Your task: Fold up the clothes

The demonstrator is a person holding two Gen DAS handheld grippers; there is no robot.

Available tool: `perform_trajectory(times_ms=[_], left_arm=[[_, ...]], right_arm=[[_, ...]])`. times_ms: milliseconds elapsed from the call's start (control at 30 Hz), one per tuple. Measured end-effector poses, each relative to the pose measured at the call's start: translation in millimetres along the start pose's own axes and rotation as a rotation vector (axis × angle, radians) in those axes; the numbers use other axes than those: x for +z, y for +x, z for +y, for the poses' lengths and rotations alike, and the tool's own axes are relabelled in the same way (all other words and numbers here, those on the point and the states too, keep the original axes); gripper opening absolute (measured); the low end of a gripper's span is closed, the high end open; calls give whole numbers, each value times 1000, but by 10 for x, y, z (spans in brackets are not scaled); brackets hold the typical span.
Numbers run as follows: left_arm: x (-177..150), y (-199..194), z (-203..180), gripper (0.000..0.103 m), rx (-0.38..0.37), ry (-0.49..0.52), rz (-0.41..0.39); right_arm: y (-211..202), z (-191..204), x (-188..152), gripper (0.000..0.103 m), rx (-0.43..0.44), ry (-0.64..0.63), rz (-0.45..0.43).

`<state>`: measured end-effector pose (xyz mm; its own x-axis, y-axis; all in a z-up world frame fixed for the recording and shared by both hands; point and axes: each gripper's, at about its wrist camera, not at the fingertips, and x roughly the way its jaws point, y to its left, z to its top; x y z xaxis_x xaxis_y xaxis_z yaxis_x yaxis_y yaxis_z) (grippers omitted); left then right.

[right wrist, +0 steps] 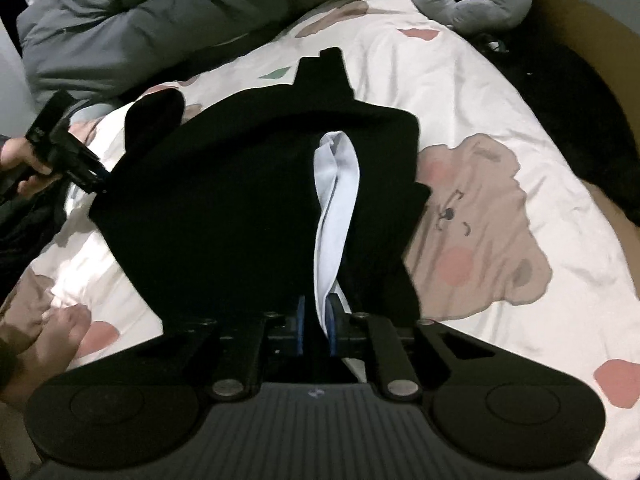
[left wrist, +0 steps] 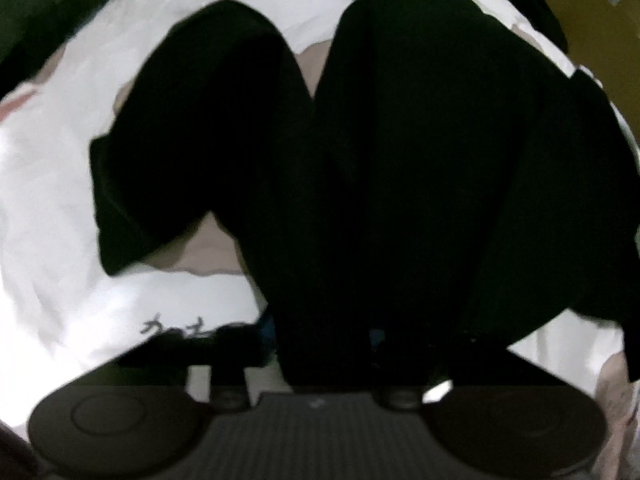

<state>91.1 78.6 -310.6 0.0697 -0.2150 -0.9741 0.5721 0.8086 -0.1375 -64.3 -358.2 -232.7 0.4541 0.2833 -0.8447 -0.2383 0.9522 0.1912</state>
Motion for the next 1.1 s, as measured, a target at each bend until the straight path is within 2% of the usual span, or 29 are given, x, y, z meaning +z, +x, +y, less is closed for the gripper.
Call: perform_trajectory(times_ms=[67,100,133,167,267,300,333,367,433,500,600,700,867,900,967,1033,1100], left_arm=[[13,-9,16,13,-7,-26,-3],[19,-18,24,11,-12,-36,-4],[22,-34,35,11,-17,-42,-3],[24,-50,45,10,-22,-49,-2],[8,-121,38,9,-25,-36,-3],[0,-139,26,9,-22,-27,-3],[-7,-147,16,9,-21,-22,0],[-15,-147,16,9,-20,-18,2],[-25,-127,33,9,-17,-15,1],[-10,-129,16,10,-16,-17,-5],[9,-124,-31,10,-10,-11,-10],[32,-121,-66,11,-3,-11,-20],[93,-118,-185,19,15,3,-60],[107,-126,-224,21,24,7,-77],[136,-137,-281,33,33,6,-103],[167,-132,-342,57,24,-9,-130],[187,-109,-391,60,27,-14,-142]], right_arm=[[45,-3,17,20,-48,10,-8],[74,-14,30,33,-71,18,-10],[108,-38,46,52,-80,30,-10],[135,-66,61,65,-69,40,-14],[228,-133,102,67,-34,59,-22],[264,-149,116,65,-21,60,-23],[299,-149,128,52,-17,54,-21],[331,-122,138,28,-28,34,-12],[348,-72,143,6,-22,-4,-7],[274,-34,126,5,33,-25,-25],[119,33,100,5,34,-48,-41],[-110,98,64,5,114,-38,-51],[-411,367,-67,5,230,-78,-13],[-467,441,-114,5,257,-78,-2],[-544,570,-205,5,300,-80,19],[-604,698,-324,5,333,-81,43],[-662,833,-459,5,365,-79,71]])
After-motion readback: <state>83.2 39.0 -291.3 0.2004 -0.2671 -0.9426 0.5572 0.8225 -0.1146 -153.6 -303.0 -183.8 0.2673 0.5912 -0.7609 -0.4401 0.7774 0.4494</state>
